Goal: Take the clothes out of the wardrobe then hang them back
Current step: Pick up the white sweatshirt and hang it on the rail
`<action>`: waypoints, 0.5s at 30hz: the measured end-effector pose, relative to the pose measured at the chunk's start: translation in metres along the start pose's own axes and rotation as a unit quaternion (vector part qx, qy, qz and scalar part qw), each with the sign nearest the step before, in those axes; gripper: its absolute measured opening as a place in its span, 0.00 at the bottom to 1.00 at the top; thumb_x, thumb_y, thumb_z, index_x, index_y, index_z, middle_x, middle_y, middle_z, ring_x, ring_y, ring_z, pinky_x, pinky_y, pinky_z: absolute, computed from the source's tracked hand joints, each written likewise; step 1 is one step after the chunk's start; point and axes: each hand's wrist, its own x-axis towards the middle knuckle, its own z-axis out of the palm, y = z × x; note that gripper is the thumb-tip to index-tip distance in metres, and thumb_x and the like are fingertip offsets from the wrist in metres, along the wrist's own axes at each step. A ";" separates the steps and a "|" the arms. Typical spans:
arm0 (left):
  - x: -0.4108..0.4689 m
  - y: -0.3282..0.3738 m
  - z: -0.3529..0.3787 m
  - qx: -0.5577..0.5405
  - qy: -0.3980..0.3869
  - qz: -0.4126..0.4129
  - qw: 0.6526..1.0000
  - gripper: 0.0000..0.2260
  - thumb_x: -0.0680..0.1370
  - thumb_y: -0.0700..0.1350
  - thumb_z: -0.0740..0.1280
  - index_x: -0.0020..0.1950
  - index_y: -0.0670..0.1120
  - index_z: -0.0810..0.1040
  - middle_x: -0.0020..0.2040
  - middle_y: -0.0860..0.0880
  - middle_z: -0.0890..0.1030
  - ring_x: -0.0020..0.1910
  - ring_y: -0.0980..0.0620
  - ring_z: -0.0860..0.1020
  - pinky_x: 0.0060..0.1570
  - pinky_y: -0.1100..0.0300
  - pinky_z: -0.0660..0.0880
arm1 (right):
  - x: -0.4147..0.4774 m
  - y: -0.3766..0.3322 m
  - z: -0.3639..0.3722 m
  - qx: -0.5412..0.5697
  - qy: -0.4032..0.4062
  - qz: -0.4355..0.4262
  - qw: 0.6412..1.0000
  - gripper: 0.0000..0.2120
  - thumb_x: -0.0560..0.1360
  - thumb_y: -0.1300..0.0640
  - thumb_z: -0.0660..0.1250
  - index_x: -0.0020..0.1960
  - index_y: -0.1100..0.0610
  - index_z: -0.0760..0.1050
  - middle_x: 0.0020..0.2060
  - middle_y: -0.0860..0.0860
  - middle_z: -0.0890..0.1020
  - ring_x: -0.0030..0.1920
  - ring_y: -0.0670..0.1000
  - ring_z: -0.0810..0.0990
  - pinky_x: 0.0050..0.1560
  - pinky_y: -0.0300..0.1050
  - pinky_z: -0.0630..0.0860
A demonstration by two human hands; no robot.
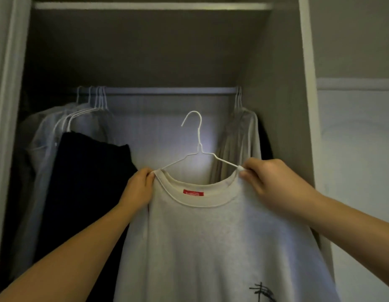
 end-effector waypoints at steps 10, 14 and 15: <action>0.186 -0.015 0.048 -0.081 0.037 0.047 0.995 0.09 0.83 0.43 0.60 0.50 0.40 0.76 0.48 0.40 0.81 0.49 0.42 0.78 0.45 0.55 0.69 | 0.135 -0.018 -0.011 -0.117 0.039 0.077 0.989 0.14 0.81 0.49 0.57 0.38 0.53 0.69 0.36 0.50 0.74 0.40 0.57 0.76 0.39 0.50 0.73; 0.242 -0.024 0.048 -0.110 0.061 0.054 0.991 0.08 0.83 0.43 0.60 0.48 0.43 0.76 0.49 0.40 0.82 0.50 0.40 0.79 0.46 0.54 0.70 | 0.189 -0.028 -0.006 -0.137 0.081 0.097 0.983 0.13 0.79 0.51 0.58 0.42 0.56 0.75 0.41 0.56 0.80 0.44 0.61 0.78 0.45 0.52 0.77; 0.253 -0.026 0.048 -0.121 0.072 0.052 0.989 0.07 0.83 0.42 0.61 0.48 0.43 0.77 0.49 0.39 0.82 0.50 0.39 0.79 0.46 0.54 0.70 | 0.201 -0.030 -0.003 -0.137 0.093 0.103 0.981 0.12 0.79 0.52 0.58 0.43 0.57 0.75 0.43 0.56 0.80 0.45 0.61 0.78 0.45 0.51 0.76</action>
